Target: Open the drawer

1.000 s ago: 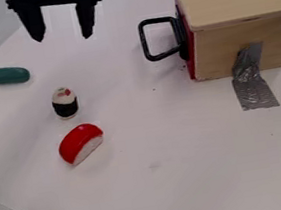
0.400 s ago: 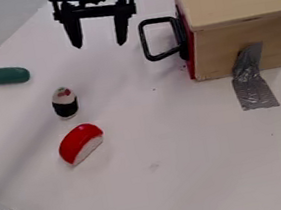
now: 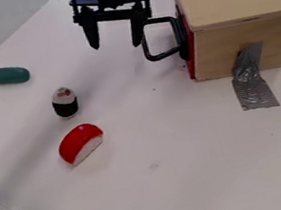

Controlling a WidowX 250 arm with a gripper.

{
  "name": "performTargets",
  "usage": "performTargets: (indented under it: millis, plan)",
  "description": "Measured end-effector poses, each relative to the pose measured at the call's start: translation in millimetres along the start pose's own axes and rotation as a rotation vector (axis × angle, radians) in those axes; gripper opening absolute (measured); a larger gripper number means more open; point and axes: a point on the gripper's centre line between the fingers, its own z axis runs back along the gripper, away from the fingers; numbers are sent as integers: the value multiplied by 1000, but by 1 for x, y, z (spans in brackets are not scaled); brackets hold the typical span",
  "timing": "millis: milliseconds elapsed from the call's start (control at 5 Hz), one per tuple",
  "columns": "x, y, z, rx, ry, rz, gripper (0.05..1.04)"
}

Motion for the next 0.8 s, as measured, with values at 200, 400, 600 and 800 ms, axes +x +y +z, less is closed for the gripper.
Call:
performTargets:
  millis: [200, 400, 600, 800]
  plan:
    - [8, -11, 6, 0, -5, 0, 998]
    - [18, -16, 11, -2, -9, 5, 998]
    - [27, -21, 0, 3, 11, 9, 998]
    - [37, -24, -18, 22, 30, 33, 998]
